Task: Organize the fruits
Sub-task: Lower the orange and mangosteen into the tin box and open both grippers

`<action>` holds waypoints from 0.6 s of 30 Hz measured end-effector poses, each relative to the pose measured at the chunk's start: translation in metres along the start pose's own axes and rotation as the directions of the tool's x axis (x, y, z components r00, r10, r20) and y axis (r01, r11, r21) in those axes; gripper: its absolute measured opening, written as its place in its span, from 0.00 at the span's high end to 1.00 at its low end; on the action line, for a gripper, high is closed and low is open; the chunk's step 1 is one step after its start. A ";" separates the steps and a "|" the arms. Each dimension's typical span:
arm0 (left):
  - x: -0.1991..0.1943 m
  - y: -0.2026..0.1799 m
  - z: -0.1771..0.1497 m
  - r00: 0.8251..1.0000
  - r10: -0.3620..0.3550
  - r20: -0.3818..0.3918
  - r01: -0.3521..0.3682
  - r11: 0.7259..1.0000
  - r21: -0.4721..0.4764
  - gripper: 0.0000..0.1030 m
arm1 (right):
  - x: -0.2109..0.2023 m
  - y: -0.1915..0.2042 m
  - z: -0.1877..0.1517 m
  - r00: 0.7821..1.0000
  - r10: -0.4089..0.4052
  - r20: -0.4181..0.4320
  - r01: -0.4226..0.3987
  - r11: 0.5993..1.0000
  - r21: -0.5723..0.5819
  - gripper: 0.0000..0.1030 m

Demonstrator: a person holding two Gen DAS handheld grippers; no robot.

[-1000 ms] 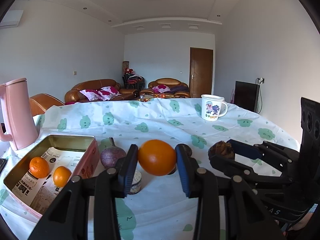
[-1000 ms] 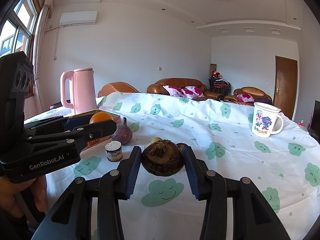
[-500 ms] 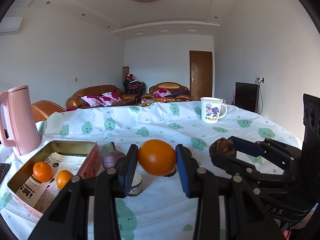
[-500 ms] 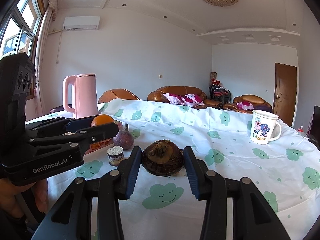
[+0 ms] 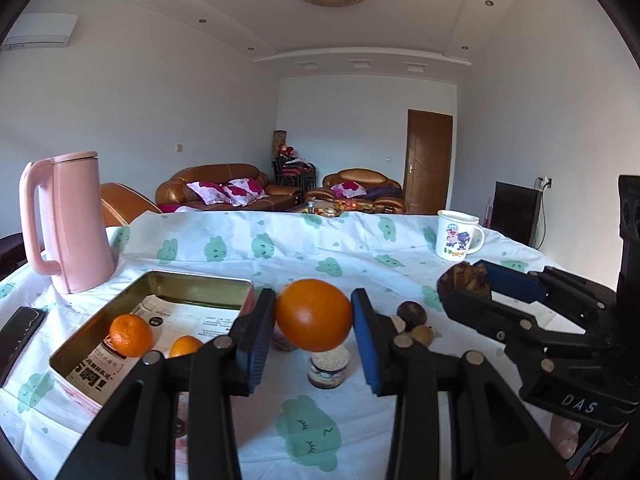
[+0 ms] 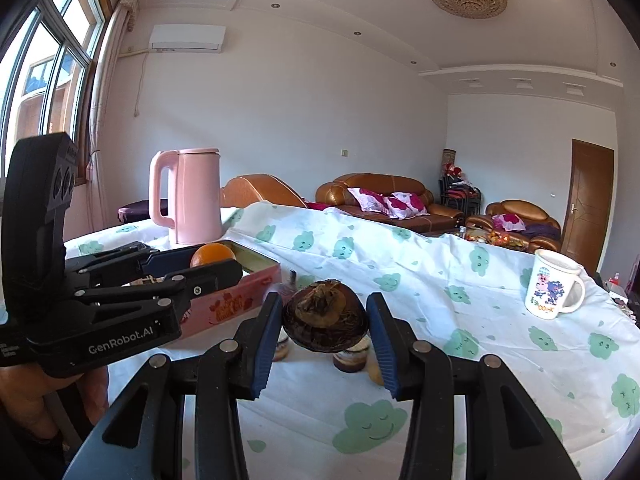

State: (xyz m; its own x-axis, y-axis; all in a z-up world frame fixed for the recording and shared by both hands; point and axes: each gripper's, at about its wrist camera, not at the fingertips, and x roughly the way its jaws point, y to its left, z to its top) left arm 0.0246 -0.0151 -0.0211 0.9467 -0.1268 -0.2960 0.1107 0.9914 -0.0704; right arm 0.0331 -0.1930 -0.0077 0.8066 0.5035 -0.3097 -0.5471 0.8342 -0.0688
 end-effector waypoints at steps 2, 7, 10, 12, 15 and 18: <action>-0.003 0.016 0.001 0.999 0.035 0.003 -0.035 0.999 -0.019 0.61 | 0.008 0.010 0.010 0.999 0.036 -0.006 -0.036 0.999 -0.006 0.56; -0.005 0.055 0.003 0.994 0.108 -0.021 -0.109 0.992 -0.065 0.61 | 0.036 0.036 0.026 0.992 0.113 -0.048 -0.113 0.993 -0.015 0.56; -0.003 0.074 0.002 0.987 0.151 -0.052 -0.154 0.985 -0.075 0.61 | 0.057 0.052 0.030 0.984 0.152 -0.091 -0.154 0.988 -0.006 0.56; -0.002 0.087 0.000 0.983 0.168 -0.075 -0.174 0.981 -0.083 0.61 | 0.070 0.062 0.031 0.977 0.179 -0.118 -0.181 0.983 -0.002 0.56; -0.002 0.103 -0.003 0.977 0.189 -0.096 -0.198 0.975 -0.099 0.61 | 0.086 0.079 0.032 0.967 0.204 -0.150 -0.209 0.978 -0.020 0.56; -0.003 0.114 -0.005 0.973 0.200 -0.112 -0.212 0.971 -0.108 0.61 | 0.103 0.092 0.031 0.957 0.225 -0.182 -0.233 0.972 -0.022 0.56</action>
State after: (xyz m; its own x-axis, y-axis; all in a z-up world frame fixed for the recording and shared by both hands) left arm 0.0333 0.0983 -0.0331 0.9099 0.0707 -0.4088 -0.1255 0.9861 -0.1089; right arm 0.0727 -0.0578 -0.0167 0.6085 0.6287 -0.4843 -0.7245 0.6891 -0.0156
